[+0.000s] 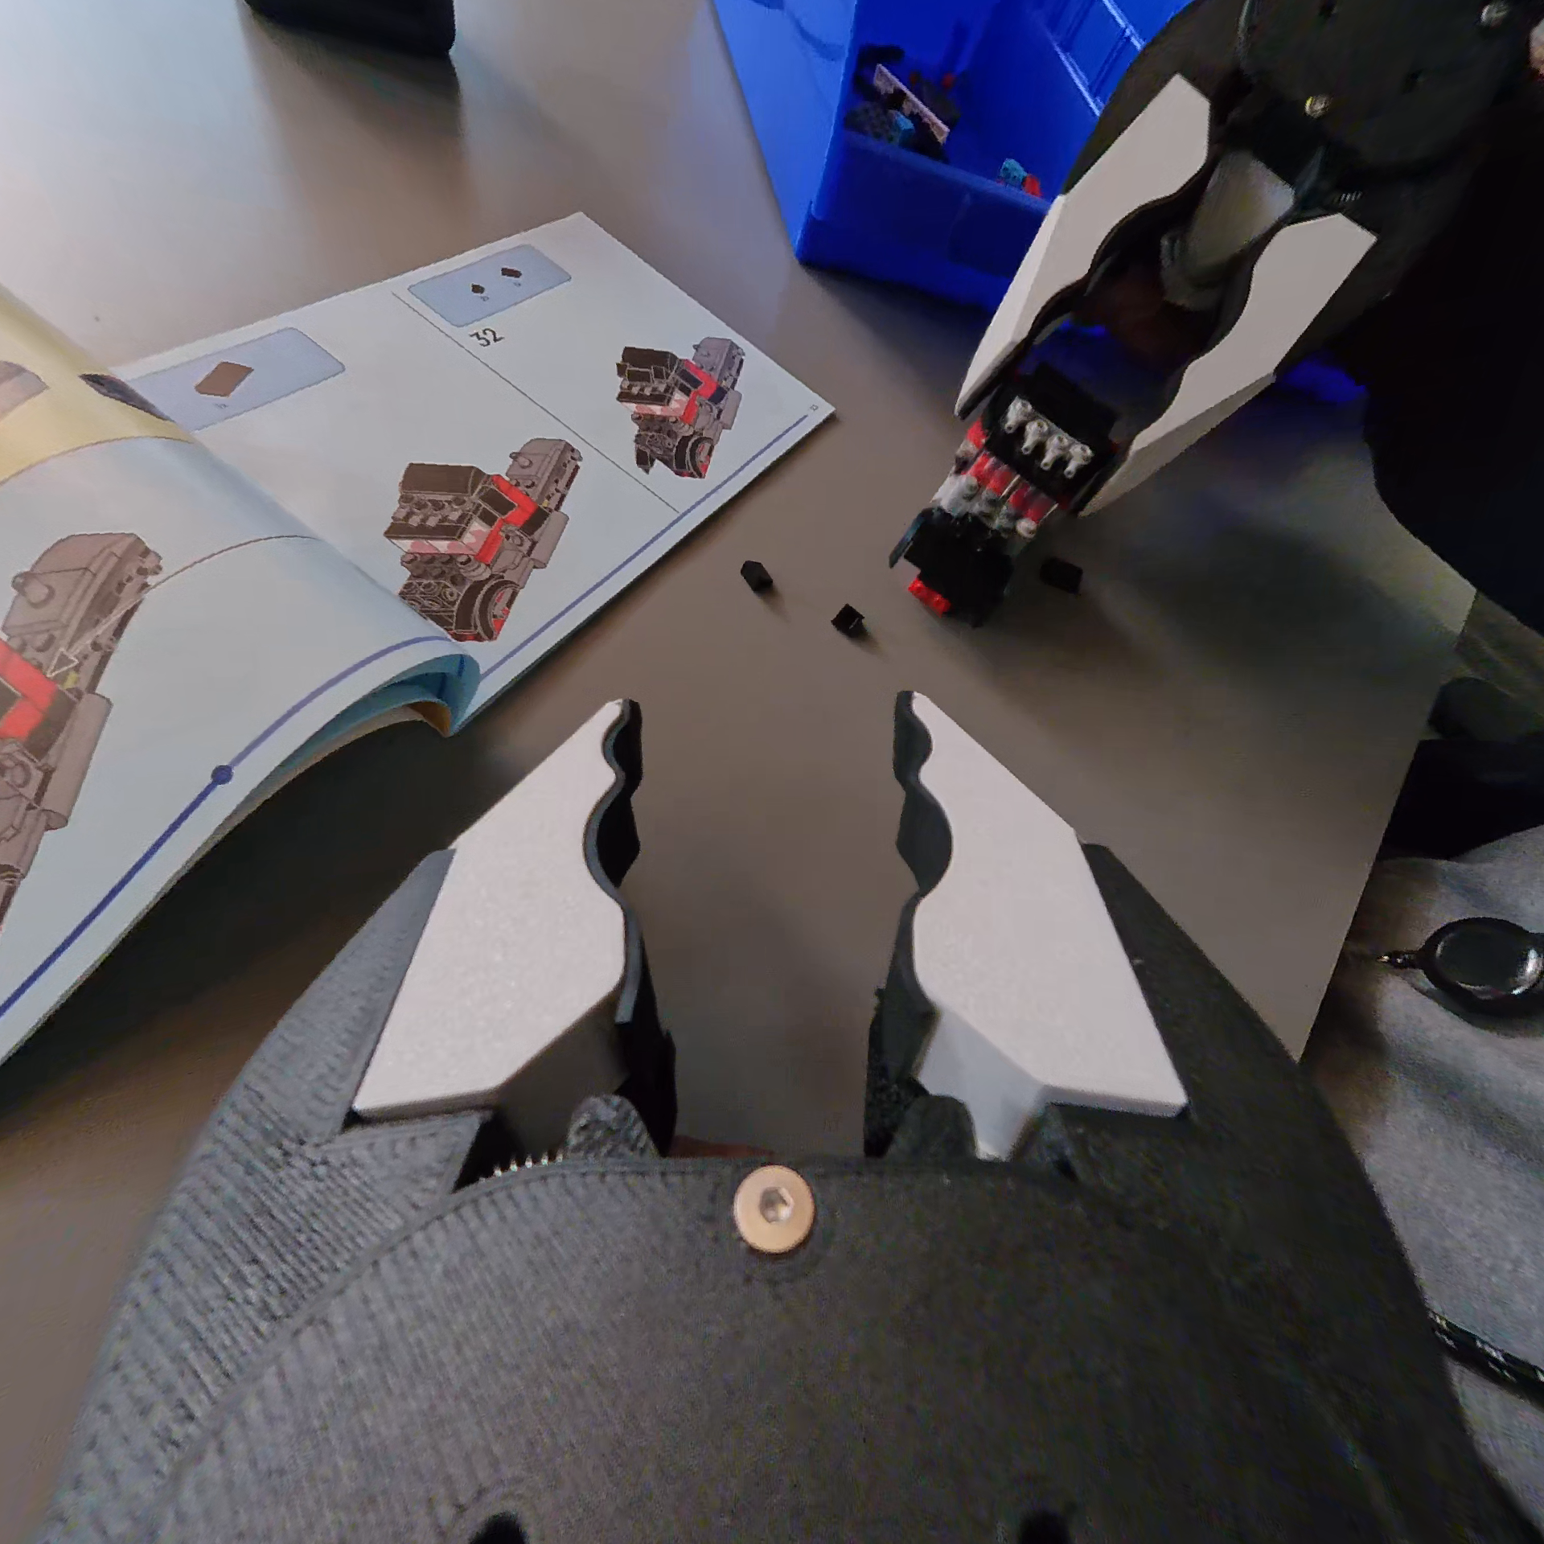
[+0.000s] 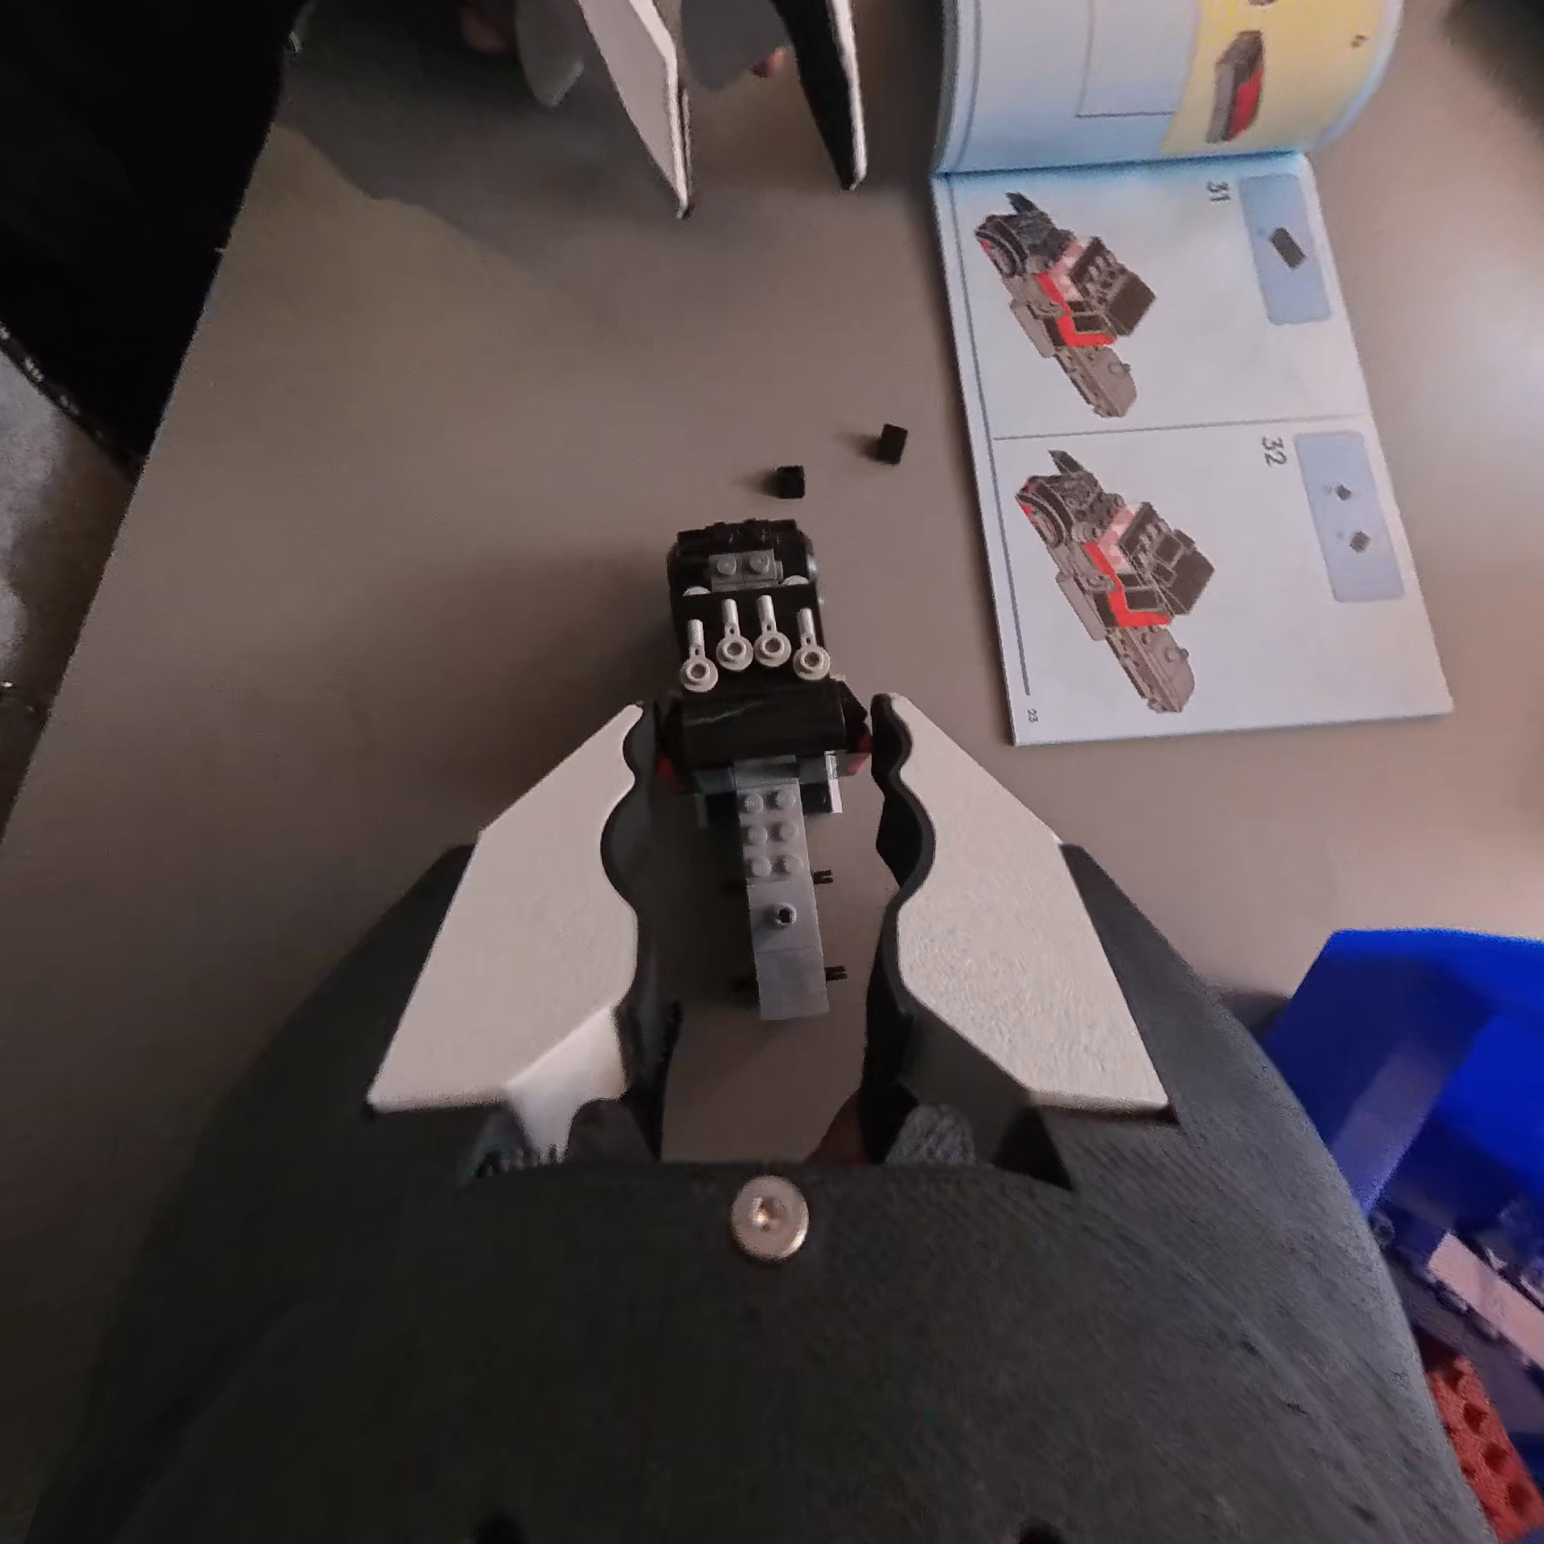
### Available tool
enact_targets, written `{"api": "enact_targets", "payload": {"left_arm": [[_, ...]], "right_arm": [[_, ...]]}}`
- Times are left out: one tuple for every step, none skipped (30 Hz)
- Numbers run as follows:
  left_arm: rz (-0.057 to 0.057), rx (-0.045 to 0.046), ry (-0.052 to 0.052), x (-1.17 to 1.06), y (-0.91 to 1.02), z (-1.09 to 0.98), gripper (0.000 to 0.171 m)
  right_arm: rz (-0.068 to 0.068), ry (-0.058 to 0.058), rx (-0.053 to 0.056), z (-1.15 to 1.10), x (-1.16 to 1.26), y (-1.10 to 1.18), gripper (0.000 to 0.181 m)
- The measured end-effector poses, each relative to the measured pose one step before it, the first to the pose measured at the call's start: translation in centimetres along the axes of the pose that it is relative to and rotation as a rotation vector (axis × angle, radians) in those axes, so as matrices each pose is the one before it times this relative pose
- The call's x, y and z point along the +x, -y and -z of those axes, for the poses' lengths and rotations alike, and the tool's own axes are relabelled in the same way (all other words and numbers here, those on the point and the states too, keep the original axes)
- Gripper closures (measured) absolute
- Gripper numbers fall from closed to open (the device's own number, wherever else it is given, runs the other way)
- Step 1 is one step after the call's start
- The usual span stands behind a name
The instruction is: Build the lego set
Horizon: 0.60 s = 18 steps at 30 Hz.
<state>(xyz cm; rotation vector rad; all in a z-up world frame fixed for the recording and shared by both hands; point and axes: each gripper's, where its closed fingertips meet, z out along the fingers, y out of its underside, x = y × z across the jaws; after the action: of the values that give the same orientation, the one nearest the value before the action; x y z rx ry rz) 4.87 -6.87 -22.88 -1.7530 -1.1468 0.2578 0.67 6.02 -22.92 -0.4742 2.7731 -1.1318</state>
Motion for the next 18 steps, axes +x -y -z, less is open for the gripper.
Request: {"api": "enact_targets", "payload": {"left_arm": [[-0.0021,-0.00198,-0.0024,0.066,-0.024,-0.023,0.110],[-0.0014,-0.00102,0.0002,0.011,-0.012,-0.011,0.110],[-0.0005,-0.00084,-0.0006,0.009,-0.019,-0.005,0.110],[-0.0001,0.00001,-0.0006,0.008,0.000,0.000,0.110],[0.0004,0.00051,-0.0008,0.007,0.006,0.003,0.110],[0.0006,0.00089,-0.0008,0.008,0.012,0.000,0.110],[0.0008,0.00072,-0.0018,0.015,0.009,0.007,0.110],[0.0014,-0.00020,-0.0032,0.017,-0.001,0.003,0.110],[0.0021,-0.00103,-0.0044,0.033,-0.009,-0.015,0.110],[0.0021,-0.00098,-0.0045,0.037,-0.022,-0.013,0.110],[0.0016,-0.00031,-0.0041,0.025,0.003,-0.002,0.110],[0.0009,0.00075,-0.0034,0.035,0.001,0.003,0.110],[-0.0002,0.00181,-0.0031,0.040,0.020,0.017,0.110],[-0.0012,0.00279,-0.0023,0.036,0.031,0.027,0.110],[-0.0022,0.00342,-0.0028,0.055,0.029,0.028,0.110],[0.0001,0.00341,-0.0047,0.109,0.017,0.041,0.109],[0.0097,0.00122,-0.0222,0.383,-0.067,-0.007,0.109],[0.0132,0.00138,-0.0195,0.394,-0.070,-0.040,0.109]], "right_arm": [[0.0044,0.0107,-0.0004,-0.072,-0.092,0.070,0.127],[-0.0041,0.0045,-0.0014,-0.051,-0.004,0.056,0.128],[-0.0094,0.0007,-0.0006,-0.016,-0.006,0.041,0.128],[-0.0089,-0.0032,0.0071,0.035,-0.031,0.085,0.126],[-0.0092,-0.0066,0.0179,0.090,-0.022,0.205,0.120],[-0.0105,-0.0038,0.0222,0.116,-0.097,0.202,0.119],[-0.0117,-0.0038,0.0212,0.094,-0.091,0.169,0.117],[-0.0109,-0.0058,0.0145,0.011,-0.053,0.088,0.116],[-0.0071,-0.0100,0.0017,-0.094,0.008,-0.079,0.116],[-0.0015,-0.0139,-0.0117,-0.190,0.083,-0.259,0.116],[0.0019,-0.0151,-0.0196,-0.257,0.147,-0.360,0.117],[0.0037,-0.0092,-0.0198,-0.269,0.083,-0.357,0.119],[0.0054,-0.0024,-0.0136,-0.237,-0.005,-0.256,0.124],[0.0064,-0.0013,-0.0015,-0.172,-0.007,-0.064,0.126],[0.0048,0.0008,0.0061,-0.054,-0.007,0.084,0.126],[0.0041,0.0004,0.0016,-0.032,0.029,0.029,0.126],[0.0097,-0.0038,0.0010,-0.016,0.066,0.040,0.127],[0.0166,-0.0115,0.0032,-0.010,0.129,0.086,0.127]]}}
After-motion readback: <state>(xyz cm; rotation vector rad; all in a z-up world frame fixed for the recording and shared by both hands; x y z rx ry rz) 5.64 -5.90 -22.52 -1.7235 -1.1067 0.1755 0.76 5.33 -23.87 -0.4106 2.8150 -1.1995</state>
